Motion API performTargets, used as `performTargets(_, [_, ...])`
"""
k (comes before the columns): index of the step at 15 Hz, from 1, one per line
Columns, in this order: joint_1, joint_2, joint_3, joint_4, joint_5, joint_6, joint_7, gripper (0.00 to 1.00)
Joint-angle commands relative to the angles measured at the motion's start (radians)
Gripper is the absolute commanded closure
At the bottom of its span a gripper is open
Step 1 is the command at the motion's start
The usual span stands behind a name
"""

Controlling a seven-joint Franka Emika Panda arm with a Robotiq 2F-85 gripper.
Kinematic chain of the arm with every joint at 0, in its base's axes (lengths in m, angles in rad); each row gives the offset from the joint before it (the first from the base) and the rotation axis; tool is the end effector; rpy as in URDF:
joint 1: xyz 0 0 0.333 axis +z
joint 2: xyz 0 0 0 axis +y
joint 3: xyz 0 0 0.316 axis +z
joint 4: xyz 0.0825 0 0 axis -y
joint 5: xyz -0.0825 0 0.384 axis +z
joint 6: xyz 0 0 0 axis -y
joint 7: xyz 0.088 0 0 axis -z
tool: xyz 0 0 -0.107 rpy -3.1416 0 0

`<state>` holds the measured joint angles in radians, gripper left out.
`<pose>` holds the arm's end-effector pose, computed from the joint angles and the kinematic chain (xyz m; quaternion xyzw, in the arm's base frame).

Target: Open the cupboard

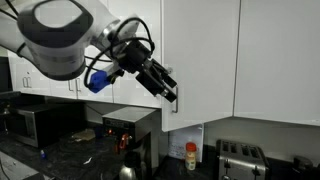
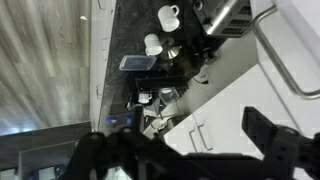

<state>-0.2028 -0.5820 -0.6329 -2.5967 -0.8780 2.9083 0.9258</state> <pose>0.3036 -0.2955 0.5009 0.7854 -0.4558 0.4120 0.0752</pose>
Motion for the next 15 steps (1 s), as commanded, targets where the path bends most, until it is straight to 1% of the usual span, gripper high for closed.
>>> performTargets(1, [0.009,-0.176,-0.059,0.024,0.094,-0.213,-0.193,0.0])
performTargets(2, [-0.111,-0.049,0.051,-0.004,0.188,-0.058,-0.204,0.0])
performTargets(3, [-0.109,-0.091,0.035,0.003,0.2,-0.105,-0.239,0.0])
performTargets(5, [-0.102,-0.14,0.014,0.005,0.204,-0.141,-0.266,0.0])
performTargets(15, [-0.09,-0.141,0.017,0.002,0.205,-0.146,-0.267,0.0])
